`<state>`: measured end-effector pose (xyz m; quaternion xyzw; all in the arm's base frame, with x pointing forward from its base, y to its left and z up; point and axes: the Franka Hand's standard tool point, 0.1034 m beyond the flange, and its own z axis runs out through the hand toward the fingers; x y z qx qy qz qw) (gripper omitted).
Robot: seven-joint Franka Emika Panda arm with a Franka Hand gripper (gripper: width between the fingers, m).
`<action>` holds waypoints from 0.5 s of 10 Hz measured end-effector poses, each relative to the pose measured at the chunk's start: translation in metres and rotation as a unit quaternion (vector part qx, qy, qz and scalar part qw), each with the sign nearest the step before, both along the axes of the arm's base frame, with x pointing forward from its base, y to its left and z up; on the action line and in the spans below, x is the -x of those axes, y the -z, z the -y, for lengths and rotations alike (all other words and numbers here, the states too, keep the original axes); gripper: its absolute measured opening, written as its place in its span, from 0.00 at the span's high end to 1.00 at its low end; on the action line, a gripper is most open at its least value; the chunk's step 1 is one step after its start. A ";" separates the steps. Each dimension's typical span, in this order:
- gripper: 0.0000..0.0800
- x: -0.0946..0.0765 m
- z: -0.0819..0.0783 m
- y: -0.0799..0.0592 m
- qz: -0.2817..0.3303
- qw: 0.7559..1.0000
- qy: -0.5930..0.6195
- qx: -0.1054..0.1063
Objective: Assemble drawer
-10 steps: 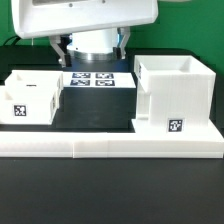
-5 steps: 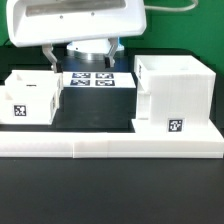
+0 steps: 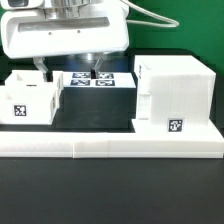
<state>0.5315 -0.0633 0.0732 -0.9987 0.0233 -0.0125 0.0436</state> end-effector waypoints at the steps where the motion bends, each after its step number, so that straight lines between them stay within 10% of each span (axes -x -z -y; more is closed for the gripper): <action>1: 0.19 0.000 0.000 0.000 0.000 1.000 0.000 0.000; 5: 0.19 0.019 0.019 0.019 -0.005 1.000 -0.007 0.006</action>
Offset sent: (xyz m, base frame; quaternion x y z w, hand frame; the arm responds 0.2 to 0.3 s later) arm -0.0258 -0.0323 -0.0212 0.0143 -0.0183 0.0183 0.9996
